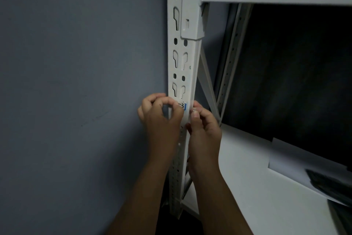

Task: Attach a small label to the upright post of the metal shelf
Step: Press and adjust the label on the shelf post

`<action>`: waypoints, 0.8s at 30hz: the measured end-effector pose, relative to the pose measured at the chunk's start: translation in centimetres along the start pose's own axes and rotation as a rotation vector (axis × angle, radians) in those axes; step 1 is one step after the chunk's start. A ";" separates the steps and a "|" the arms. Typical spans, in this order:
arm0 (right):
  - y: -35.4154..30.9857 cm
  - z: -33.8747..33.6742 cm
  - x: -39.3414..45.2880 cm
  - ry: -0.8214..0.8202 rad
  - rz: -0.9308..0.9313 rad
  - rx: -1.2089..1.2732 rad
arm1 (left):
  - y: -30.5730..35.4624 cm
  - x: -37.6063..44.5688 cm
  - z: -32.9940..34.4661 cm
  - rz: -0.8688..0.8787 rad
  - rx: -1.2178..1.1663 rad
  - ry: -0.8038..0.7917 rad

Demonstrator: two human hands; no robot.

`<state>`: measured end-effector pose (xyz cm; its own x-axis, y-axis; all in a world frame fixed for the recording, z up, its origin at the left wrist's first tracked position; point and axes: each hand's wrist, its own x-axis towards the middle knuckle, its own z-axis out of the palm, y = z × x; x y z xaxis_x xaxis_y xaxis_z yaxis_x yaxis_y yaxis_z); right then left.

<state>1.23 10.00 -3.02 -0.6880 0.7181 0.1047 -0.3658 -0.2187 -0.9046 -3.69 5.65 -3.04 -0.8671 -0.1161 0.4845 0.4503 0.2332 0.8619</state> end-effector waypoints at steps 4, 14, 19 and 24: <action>-0.1 0.1 -0.1 -0.006 0.007 0.027 | -0.1 -0.1 0.2 -0.004 0.012 0.028; -0.3 0.0 -0.1 -0.013 0.026 0.033 | -0.4 -0.5 0.2 -0.016 -0.006 0.034; -0.3 0.1 -0.1 -0.005 0.027 0.037 | -1.4 -0.7 -0.3 -0.046 0.050 0.013; 0.0 0.0 -0.1 0.014 0.030 0.011 | -1.3 -0.5 -1.1 -0.050 0.000 -0.035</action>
<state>1.32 9.92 -2.99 -0.6904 0.7199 0.0717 -0.3522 -0.2478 -0.9025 -3.59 4.31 -4.20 -0.8954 -0.0941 0.4353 0.4063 0.2276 0.8849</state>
